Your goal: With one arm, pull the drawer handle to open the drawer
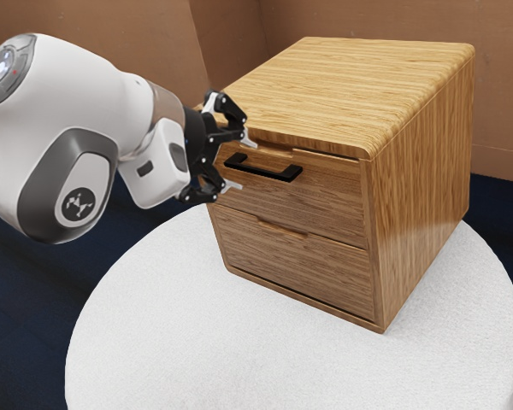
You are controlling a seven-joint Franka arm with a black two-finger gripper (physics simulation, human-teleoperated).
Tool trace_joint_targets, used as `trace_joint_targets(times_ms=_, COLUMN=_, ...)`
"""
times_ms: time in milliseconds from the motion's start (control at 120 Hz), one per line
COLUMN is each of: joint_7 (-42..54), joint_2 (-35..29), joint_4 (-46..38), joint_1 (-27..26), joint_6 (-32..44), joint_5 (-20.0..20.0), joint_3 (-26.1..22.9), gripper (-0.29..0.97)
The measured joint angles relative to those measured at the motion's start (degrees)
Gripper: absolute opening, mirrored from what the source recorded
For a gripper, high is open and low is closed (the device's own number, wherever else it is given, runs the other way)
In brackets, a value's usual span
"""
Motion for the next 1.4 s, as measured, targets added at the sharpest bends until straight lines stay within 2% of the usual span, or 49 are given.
trace_joint_targets(times_ms=567, joint_7=2.7, joint_2=6.3, joint_4=3.7, joint_1=-0.1, joint_6=0.0, joint_5=0.2, joint_3=0.0, gripper=0.34)
trace_joint_targets(times_ms=1400, joint_7=4.0, joint_2=7.5, joint_4=3.1, joint_1=1.2, joint_6=-0.6, joint_5=0.2, joint_3=0.0, gripper=0.36)
